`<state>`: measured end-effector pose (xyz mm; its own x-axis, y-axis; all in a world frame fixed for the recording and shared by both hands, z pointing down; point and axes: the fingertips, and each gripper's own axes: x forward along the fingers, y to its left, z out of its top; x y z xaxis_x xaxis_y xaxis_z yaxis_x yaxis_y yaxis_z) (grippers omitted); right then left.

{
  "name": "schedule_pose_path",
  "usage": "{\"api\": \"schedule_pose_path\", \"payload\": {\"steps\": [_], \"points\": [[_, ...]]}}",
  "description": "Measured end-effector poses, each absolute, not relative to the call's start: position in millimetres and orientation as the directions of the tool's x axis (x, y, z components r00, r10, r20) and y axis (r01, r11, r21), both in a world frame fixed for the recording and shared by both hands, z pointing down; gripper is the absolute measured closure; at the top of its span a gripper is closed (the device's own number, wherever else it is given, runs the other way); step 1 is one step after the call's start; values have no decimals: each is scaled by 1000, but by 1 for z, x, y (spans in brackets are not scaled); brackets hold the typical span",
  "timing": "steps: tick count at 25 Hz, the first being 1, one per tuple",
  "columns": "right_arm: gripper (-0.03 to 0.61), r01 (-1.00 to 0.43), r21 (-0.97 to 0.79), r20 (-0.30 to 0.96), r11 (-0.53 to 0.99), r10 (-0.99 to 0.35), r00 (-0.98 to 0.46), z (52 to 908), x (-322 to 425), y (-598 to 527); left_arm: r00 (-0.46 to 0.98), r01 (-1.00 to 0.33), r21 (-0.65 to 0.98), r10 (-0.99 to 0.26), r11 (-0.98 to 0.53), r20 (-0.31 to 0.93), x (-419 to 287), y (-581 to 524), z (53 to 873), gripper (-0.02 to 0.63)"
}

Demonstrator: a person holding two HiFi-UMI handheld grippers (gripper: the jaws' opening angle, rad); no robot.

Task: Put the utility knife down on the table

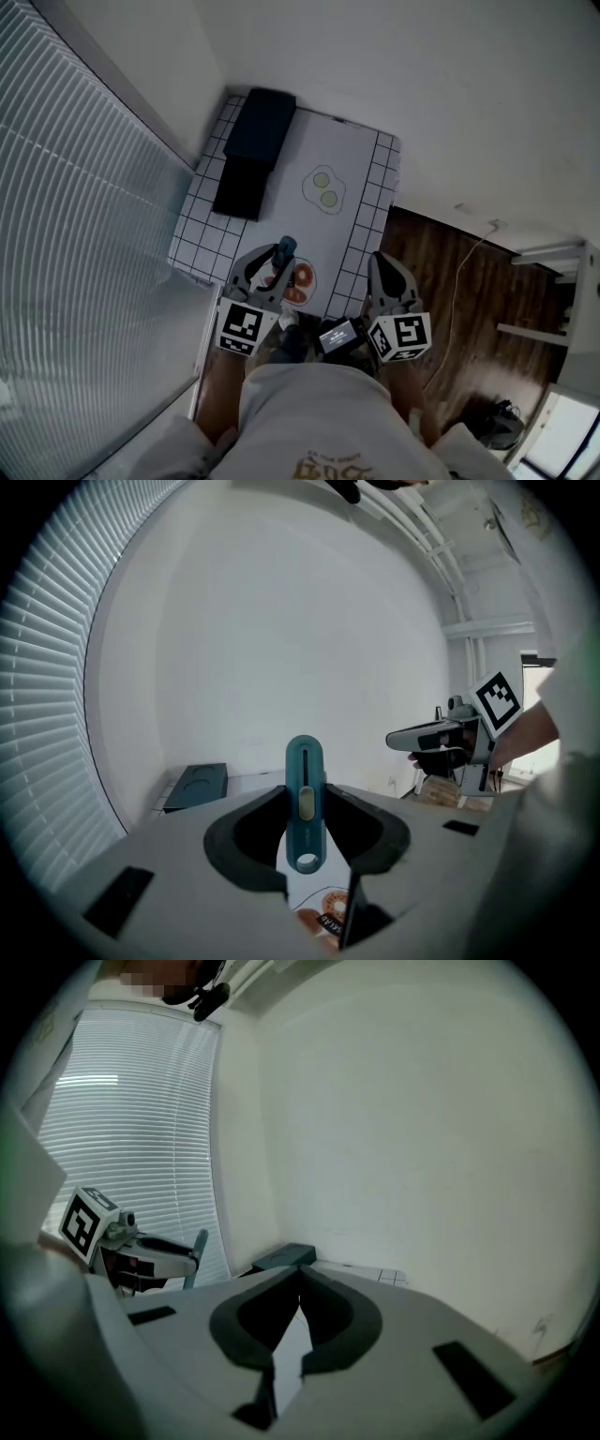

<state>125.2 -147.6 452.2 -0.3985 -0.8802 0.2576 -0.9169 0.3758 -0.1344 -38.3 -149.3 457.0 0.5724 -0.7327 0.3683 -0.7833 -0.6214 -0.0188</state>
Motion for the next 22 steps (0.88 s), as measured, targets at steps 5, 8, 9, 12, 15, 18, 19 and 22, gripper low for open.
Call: {"api": "schedule_pose_path", "payload": {"steps": [5,8,9,12,15,18,19,22], "points": [[571,-916,-137,292,377,-868,-401,475,128,-150,573,-761,-28,-691,-649,440,-31,-149,485,482],[571,-914,-139,314,381,-858,-406,486,128,-151,576,-748,-15,-659,-664,484,-28,-147,503,482],[571,-913,-140,320,383,-855,-408,490,128,-152,576,-744,-11,-650,-668,496,-27,-146,509,482],[571,-909,-143,334,392,-845,-418,499,124,-154,565,-739,-6,-624,-674,539,-29,-146,532,482],[571,-901,-152,352,406,-830,-433,508,119,-155,548,-737,7,-592,-675,591,-32,-144,559,482],[571,-895,-166,371,413,-815,-445,517,114,-153,528,-731,16,-552,-682,646,-39,-138,588,482],[571,-895,-169,377,413,-812,-446,520,113,-152,525,-731,22,-541,-682,657,-40,-136,596,482],[571,-896,-176,395,409,-804,-444,529,114,-150,521,-731,40,-520,-681,676,-42,-135,609,482]]}}
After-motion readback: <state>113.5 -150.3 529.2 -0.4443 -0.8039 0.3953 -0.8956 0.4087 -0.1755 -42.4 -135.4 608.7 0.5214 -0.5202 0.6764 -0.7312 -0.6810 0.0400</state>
